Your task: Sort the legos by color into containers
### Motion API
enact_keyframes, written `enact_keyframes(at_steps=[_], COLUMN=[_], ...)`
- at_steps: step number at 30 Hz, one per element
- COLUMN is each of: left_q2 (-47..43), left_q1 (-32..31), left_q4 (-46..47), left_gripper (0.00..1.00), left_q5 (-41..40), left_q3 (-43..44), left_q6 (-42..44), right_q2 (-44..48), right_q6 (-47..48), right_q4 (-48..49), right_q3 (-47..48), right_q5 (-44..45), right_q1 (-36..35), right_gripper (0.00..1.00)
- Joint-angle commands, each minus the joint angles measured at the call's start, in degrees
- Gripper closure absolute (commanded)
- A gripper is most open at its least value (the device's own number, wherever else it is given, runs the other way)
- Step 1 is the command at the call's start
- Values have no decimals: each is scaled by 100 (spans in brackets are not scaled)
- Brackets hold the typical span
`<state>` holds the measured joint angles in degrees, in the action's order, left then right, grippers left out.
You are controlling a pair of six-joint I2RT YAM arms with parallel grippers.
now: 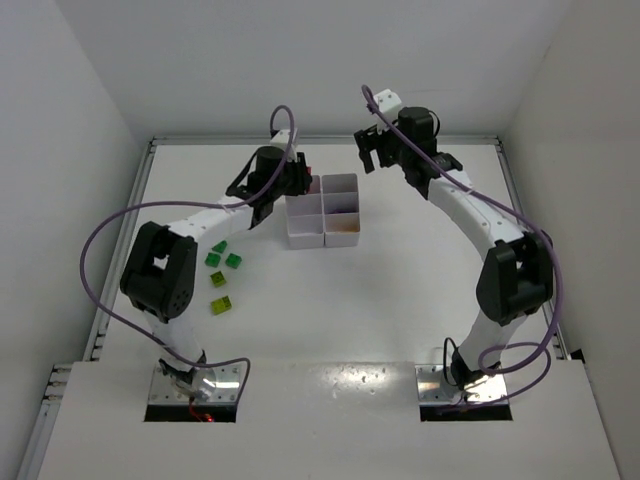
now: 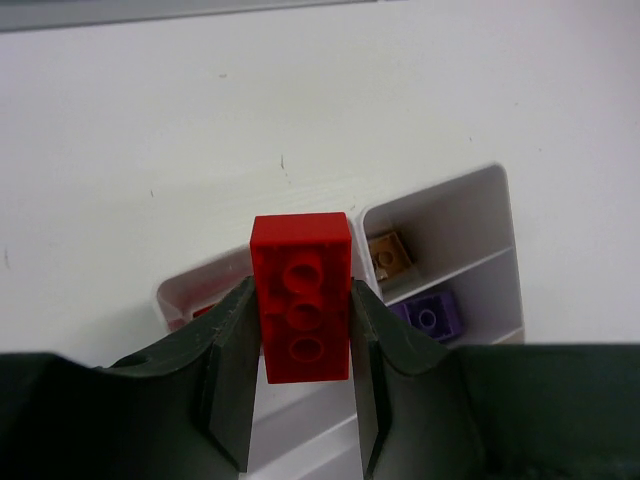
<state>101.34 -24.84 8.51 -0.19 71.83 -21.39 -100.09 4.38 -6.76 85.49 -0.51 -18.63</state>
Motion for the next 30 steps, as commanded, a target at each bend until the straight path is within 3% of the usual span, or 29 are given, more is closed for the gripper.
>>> enact_keyframes(at_steps=[1,8,12,24,26,27,30], left_q2=[61,334,448,677,677,677,606], left_q1=[-205,-487,-592,-592,-592,-592,-592], left_q4=[950,1205,1337,1495,1495,1495,1495], left_gripper=[100,99,81,65,49,37,27], left_q5=[-604,-1229,-1476,-1897,-1959,-2020,-2020], left_q3=[33,33,-73,-187,-187,-187,-301], left_q6=[266,556,662,829,829,829,829], right_q2=[210,157,104,104,51,51,51], right_q6=[-201,-201,-201,-201,-201,-201,-201], right_q4=[9,9,9,-44,-44,-44,-44], right_q3=[-42,-42,11,64,12,11,11], right_q5=[-273,-379,-432,-494,-494,-494,-546], right_q1=[35,88,193,246,246,246,246], right_gripper=[13,13,13,13,13,13,13])
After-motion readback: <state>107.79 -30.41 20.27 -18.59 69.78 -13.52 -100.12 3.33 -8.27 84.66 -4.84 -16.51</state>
